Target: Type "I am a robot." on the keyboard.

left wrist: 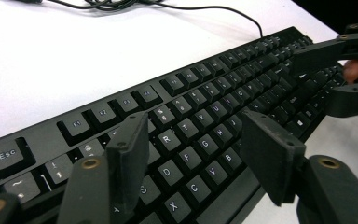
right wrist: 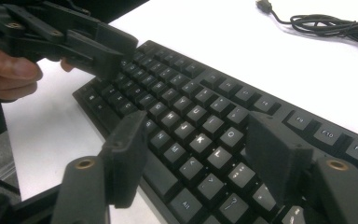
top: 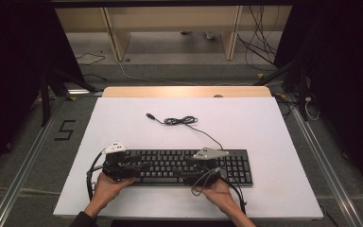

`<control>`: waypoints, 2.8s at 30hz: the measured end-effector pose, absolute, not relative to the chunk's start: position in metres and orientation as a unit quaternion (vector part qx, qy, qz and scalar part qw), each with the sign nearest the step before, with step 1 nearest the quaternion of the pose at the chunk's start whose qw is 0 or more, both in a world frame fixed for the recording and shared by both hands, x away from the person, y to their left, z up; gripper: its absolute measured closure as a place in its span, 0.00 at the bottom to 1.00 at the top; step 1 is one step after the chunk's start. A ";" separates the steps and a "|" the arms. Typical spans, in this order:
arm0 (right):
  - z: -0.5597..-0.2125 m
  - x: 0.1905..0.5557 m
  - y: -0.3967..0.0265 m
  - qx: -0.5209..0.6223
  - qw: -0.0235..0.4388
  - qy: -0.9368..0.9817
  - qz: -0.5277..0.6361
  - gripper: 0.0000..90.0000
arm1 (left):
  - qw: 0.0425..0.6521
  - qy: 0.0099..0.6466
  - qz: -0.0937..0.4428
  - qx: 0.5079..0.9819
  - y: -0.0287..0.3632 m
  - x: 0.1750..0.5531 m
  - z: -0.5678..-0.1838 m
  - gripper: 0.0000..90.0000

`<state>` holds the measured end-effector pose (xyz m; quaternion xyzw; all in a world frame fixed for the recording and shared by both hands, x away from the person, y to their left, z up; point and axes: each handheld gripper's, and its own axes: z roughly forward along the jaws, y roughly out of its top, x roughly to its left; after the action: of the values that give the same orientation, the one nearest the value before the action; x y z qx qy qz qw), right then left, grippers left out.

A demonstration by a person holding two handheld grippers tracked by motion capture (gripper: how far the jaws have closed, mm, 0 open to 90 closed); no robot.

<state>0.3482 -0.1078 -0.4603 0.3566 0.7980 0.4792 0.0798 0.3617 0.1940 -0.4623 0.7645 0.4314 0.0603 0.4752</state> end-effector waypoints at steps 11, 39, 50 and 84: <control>-0.462 0.357 -0.104 0.363 0.087 0.804 0.463 0.66 | 0.483 0.434 0.059 0.758 0.197 0.355 -0.465 0.38; -0.472 0.381 -0.087 0.388 0.100 0.818 0.412 1.00 | 0.496 0.419 0.073 0.757 0.205 0.344 -0.464 0.34; -0.479 0.386 -0.083 0.389 0.101 0.826 0.395 1.00 | 0.497 0.419 0.075 0.756 0.207 0.342 -0.464 0.34; -0.461 0.363 -0.081 0.353 0.059 0.804 0.474 0.43 | 0.513 0.416 0.089 0.746 0.212 0.336 -0.462 0.33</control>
<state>0.3632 -0.0806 -0.4606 0.3526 0.8045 0.4744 0.0588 0.3355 0.2118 -0.4617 0.7461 0.4157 0.0887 0.5125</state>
